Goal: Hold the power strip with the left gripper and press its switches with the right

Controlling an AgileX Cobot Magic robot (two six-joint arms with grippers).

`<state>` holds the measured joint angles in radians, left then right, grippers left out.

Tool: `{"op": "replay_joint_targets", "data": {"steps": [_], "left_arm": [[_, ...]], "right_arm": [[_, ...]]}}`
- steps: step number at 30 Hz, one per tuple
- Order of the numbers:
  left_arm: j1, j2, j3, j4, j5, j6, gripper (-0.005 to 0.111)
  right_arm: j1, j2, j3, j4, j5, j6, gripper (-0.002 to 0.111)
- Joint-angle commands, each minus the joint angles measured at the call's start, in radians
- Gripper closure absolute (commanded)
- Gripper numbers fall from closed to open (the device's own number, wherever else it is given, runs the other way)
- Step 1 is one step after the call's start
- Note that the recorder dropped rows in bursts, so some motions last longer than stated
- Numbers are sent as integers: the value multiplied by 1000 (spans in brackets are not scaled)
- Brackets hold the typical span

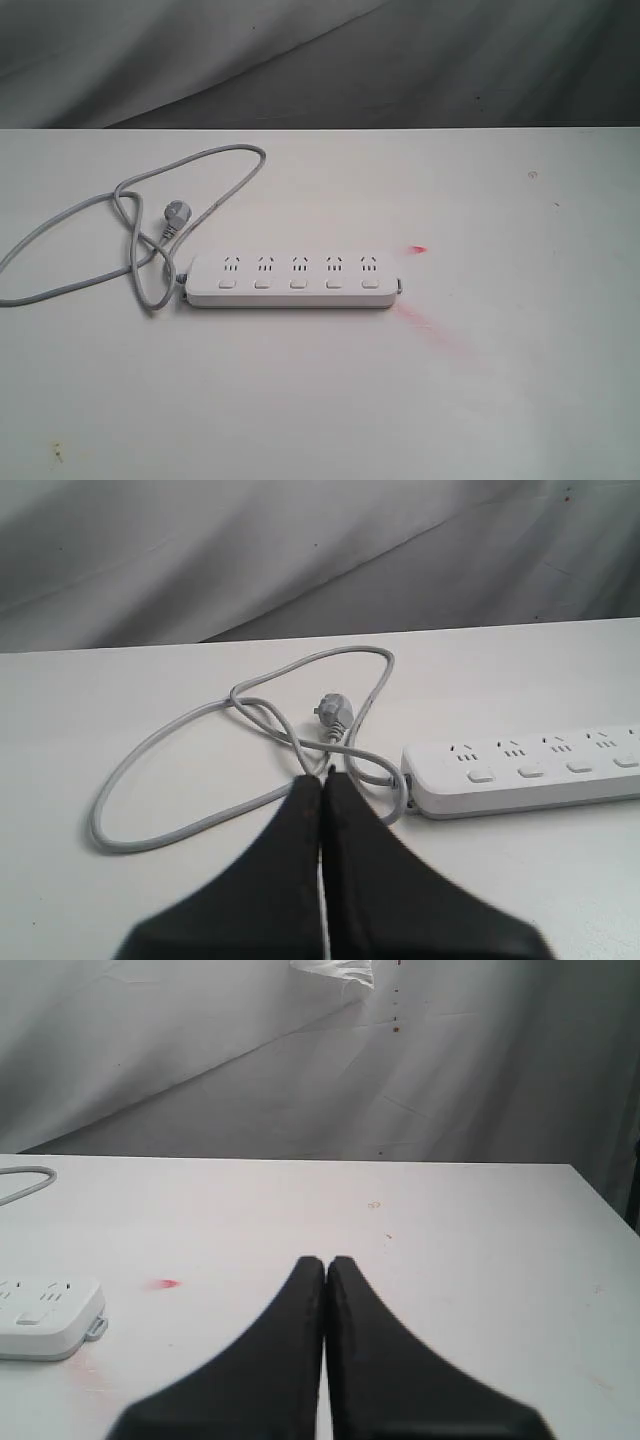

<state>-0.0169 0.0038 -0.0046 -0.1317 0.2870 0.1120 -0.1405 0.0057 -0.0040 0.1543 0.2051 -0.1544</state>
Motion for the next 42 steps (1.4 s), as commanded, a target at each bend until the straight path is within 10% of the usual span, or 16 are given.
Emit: {"op": "replay_joint_targets", "data": {"steps": [1, 24, 34, 42], "left_arm": [[-6, -4, 5, -6, -6, -3, 107], [-6, -4, 5, -203, -369, -119, 107], [-6, 127, -250, -263, -66, -64, 107], [-6, 702, -645, -473, 376, 741, 107]], "right_arm": [[-9, -6, 4, -7, -10, 5, 108], [-9, -6, 4, -7, -10, 5, 108], [-9, -6, 4, -7, -10, 5, 108], [-9, -6, 4, -7, -10, 5, 108]]}}
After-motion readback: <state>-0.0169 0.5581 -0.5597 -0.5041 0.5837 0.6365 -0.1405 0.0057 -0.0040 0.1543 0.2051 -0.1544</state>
